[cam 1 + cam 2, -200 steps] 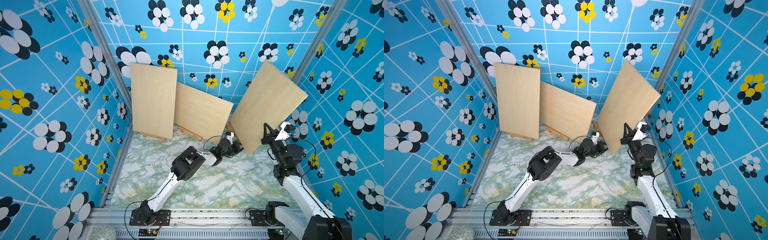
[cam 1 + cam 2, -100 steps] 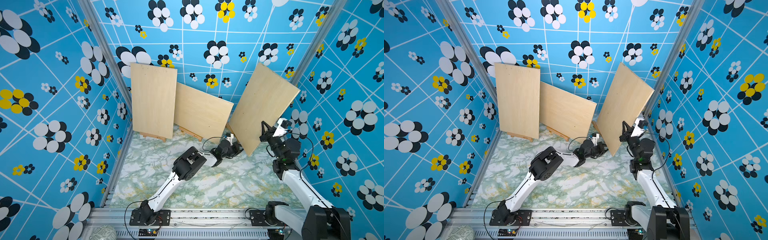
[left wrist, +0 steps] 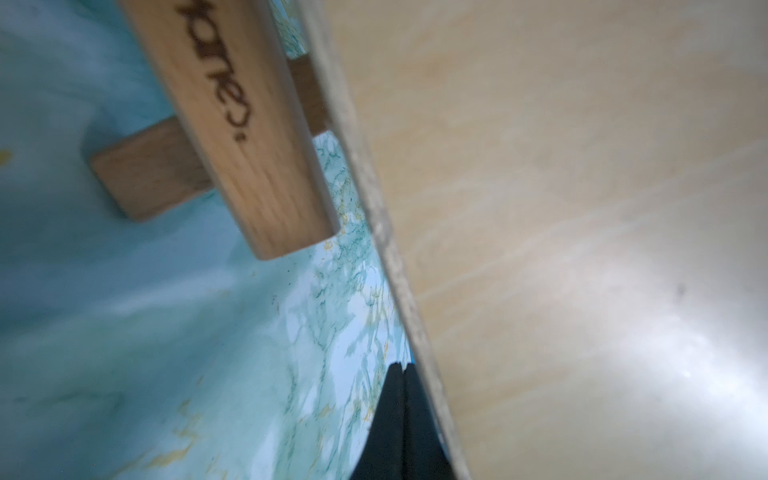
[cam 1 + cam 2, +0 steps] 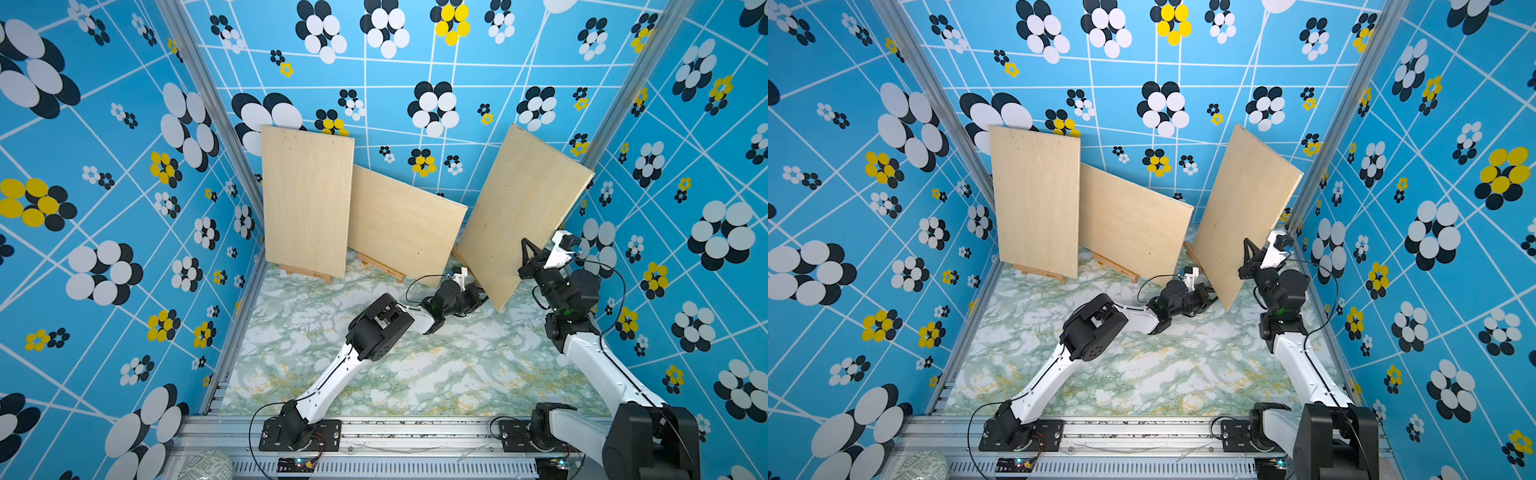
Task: Assemble the easel
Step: Place the drawing board on the easel.
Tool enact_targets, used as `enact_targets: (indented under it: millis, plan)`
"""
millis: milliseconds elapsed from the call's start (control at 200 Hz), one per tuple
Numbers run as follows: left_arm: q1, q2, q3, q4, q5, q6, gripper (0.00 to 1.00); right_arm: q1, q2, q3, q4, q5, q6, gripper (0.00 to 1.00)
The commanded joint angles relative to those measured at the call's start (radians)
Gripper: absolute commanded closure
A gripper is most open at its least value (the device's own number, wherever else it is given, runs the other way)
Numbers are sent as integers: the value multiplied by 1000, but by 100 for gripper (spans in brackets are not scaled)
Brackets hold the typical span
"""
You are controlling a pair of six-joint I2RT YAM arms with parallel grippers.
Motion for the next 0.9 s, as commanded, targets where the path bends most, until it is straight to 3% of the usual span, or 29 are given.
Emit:
enact_targets:
  millis: [0, 480, 895]
  plan:
    - [7, -10, 28, 154, 17, -12, 99, 4, 13, 46, 53, -111, -1, 100]
    - [14, -76, -131, 190, 41, 12, 96, -84, 120, 23, 242, -236, 90, 100]
    - [8, -116, -193, 178, 70, 43, 94, -92, 143, 10, 259, -264, 78, 100]
